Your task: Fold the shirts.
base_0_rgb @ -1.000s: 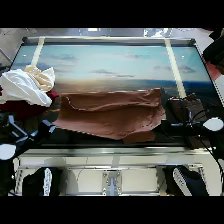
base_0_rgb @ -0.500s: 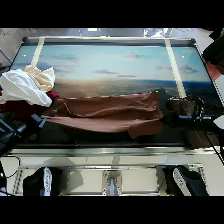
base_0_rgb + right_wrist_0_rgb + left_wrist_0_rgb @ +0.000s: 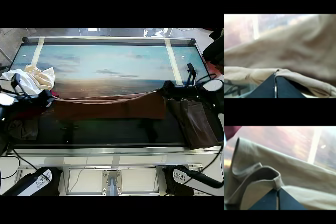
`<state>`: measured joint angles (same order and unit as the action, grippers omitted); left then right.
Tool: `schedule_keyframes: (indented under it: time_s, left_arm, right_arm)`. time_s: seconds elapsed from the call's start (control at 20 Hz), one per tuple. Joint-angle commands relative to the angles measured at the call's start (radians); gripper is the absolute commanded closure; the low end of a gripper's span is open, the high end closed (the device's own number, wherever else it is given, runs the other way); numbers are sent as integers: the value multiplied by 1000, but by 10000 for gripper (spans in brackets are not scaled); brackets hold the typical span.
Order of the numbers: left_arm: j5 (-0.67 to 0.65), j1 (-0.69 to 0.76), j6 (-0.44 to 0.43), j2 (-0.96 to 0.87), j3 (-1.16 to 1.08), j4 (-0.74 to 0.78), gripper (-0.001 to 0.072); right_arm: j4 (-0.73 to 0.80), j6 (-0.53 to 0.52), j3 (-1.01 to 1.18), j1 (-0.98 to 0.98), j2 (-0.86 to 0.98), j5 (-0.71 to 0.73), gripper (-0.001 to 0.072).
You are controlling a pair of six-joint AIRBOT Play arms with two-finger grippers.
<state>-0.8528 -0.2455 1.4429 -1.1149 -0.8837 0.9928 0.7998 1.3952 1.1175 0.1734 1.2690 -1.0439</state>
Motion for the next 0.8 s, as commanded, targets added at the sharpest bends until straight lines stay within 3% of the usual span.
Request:
schedule_keyframes:
  time_s: [0.0, 0.1, 0.4, 0.5, 0.55, 0.6, 0.7, 0.75]
  left_arm:
    - [105, 61, 107, -135, -45, 176, 702]
    - [124, 61, 151, -159, -46, 283, 702]
    - [177, 105, 146, -204, -45, 289, 680]
    - [194, 113, 147, -209, -45, 289, 536]
    - [195, 113, 147, -209, -46, 290, 369]
    - [195, 110, 147, -209, -46, 290, 214]
    - [195, 101, 148, -198, -47, 285, 190]
    - [195, 100, 147, -181, -52, 278, 191]
  right_arm:
    - [41, -11, 137, -46, 202, 88, 705]
    - [49, -10, 158, -47, 287, 127, 705]
    - [53, -23, 158, -86, 436, 148, 704]
    - [54, -55, 158, -114, 443, 175, 703]
    - [51, -55, 160, -124, 441, 187, 682]
    - [50, -55, 172, -130, 439, 186, 588]
    - [51, -55, 219, -127, 433, 120, 326]
    - [51, -55, 250, -121, 425, 76, 325]
